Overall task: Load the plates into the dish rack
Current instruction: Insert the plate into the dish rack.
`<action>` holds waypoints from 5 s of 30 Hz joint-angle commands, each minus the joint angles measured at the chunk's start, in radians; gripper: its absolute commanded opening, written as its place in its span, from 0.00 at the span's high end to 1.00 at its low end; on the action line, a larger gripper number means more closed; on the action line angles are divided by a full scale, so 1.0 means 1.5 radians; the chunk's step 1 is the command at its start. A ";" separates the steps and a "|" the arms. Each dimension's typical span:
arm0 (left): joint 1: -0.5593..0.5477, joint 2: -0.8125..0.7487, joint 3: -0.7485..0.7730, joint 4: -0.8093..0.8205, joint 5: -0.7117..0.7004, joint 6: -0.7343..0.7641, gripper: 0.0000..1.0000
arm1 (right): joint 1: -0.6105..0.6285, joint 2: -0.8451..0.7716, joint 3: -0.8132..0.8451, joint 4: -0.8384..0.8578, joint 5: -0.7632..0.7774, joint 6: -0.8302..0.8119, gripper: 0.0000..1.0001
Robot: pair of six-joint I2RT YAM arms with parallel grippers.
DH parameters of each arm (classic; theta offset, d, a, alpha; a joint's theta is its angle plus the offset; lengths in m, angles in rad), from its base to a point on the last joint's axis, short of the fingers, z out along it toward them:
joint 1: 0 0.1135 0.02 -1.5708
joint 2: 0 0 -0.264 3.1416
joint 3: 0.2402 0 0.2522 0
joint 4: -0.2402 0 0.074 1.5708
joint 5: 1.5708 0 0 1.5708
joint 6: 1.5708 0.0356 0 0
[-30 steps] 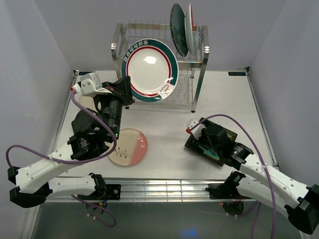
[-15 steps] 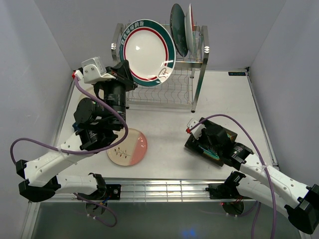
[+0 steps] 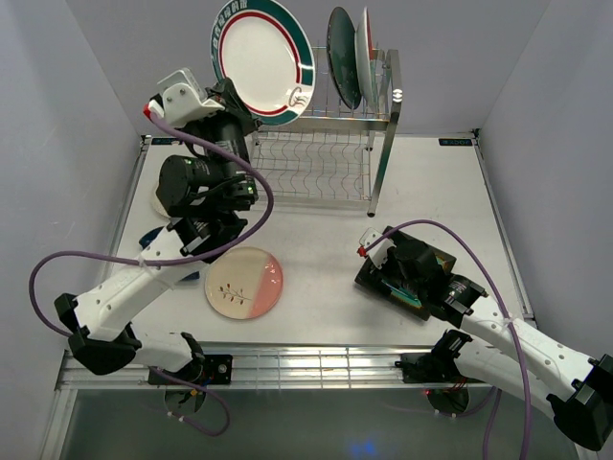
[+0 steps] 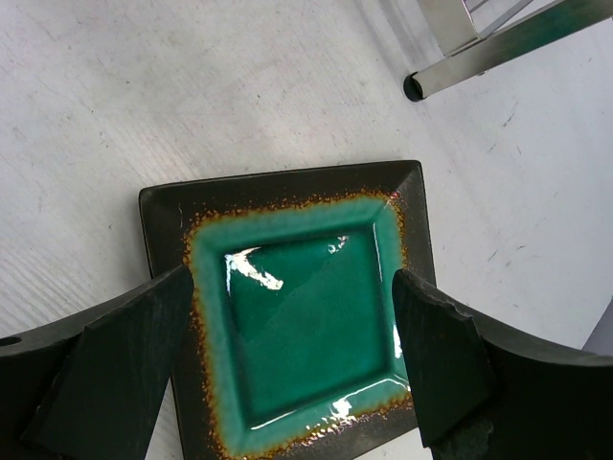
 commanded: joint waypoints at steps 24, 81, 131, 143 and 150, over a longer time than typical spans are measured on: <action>0.109 0.293 0.276 0.095 0.024 0.142 1.00 | 0.009 -0.022 -0.001 0.025 0.018 0.011 0.10; 0.071 0.440 0.450 -0.059 0.065 -0.013 1.00 | 0.021 -0.020 -0.001 0.026 0.020 0.010 0.10; 0.039 0.536 0.413 0.204 0.120 0.275 0.82 | 0.026 -0.027 -0.002 0.025 0.021 0.010 0.10; 0.041 0.507 0.397 0.172 0.116 0.227 0.55 | 0.027 -0.023 -0.001 0.025 0.023 0.011 0.10; 0.058 0.476 0.402 0.059 0.126 0.117 0.51 | 0.028 -0.023 -0.002 0.025 0.023 0.011 0.10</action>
